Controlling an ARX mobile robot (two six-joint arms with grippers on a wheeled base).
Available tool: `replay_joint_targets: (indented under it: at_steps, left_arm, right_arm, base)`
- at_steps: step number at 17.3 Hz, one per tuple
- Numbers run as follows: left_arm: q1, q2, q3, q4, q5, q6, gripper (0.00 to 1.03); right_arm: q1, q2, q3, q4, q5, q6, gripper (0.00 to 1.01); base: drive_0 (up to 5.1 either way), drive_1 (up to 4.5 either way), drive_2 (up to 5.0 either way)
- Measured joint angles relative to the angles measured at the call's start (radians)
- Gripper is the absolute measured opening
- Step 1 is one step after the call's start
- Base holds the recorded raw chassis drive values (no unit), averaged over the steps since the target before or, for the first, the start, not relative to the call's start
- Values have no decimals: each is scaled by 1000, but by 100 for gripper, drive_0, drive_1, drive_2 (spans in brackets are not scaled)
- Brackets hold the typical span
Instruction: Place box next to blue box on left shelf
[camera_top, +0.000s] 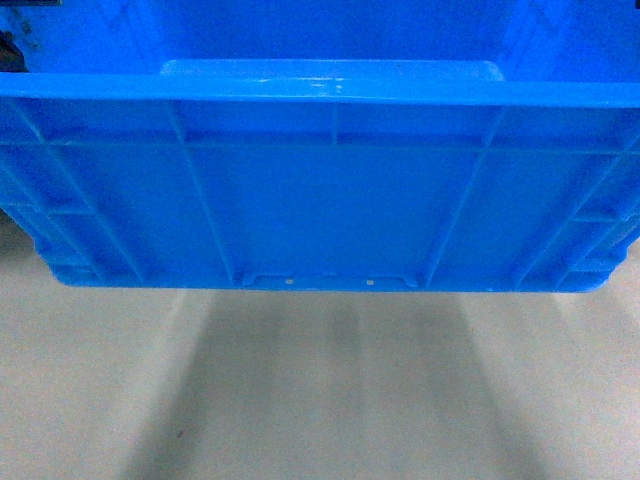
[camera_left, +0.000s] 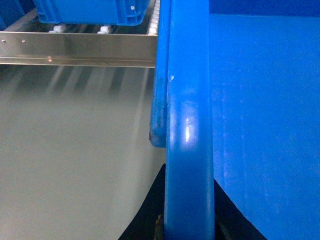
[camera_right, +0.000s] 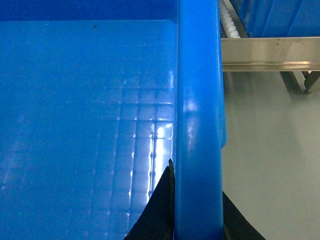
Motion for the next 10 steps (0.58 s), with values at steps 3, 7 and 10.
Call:
replay_joint_targets:
  at_steps: [3,7,10]
  left_arm:
    - [0,0,0,0,0,0,8]
    - [0,-3,0,1,0,0,8]
    - [0,-3,0,-2,0,0,8]
  right_arm:
    - [0,0,0,0,0,0,8]
    - [0,-2,0,2,0,0,8]
    - [0,-2,0,-1,0,0,8]
  base:
    - [0,0,0]
    - [0,0,0]
    - [0,0,0]
